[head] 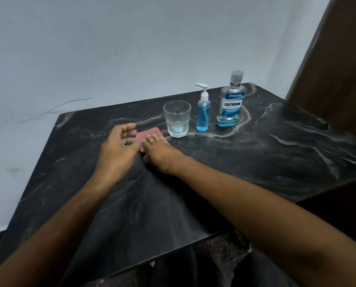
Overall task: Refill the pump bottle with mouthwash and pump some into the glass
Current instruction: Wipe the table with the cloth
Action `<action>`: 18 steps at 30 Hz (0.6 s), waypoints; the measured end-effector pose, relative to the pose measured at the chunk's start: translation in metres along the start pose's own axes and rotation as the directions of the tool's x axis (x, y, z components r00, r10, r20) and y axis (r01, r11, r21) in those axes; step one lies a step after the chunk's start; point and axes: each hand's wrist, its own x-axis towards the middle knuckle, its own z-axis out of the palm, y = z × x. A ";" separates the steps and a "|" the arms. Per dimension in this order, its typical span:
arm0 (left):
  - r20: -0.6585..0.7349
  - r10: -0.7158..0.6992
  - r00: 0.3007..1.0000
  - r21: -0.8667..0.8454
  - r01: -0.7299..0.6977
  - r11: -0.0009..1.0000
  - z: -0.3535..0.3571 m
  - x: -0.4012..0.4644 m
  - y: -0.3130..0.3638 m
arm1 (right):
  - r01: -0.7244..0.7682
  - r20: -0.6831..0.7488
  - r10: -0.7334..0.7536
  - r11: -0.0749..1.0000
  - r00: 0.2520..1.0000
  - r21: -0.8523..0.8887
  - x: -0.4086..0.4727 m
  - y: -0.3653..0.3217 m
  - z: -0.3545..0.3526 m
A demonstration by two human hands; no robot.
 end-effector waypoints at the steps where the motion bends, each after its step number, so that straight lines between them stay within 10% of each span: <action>1: 0.023 -0.006 1.000 -0.019 0.006 1.000 0.003 -0.001 0.002 | 0.033 0.016 -0.034 0.999 0.999 0.019 -0.013 -0.001 -0.001; 6: 0.119 0.014 0.993 -0.056 -0.008 0.998 0.033 -0.014 0.007 | 0.090 0.041 -0.091 0.995 0.995 0.036 -0.111 0.028 0.006; 13: 0.348 0.107 0.931 0.009 -0.118 0.993 0.089 -0.042 0.024 | -0.402 0.024 0.403 0.907 0.915 0.121 -0.193 0.153 -0.038; 18: 0.407 0.114 0.906 0.129 -0.181 0.975 0.116 -0.046 0.029 | -0.439 -0.102 0.444 0.896 0.890 0.073 -0.184 0.155 -0.030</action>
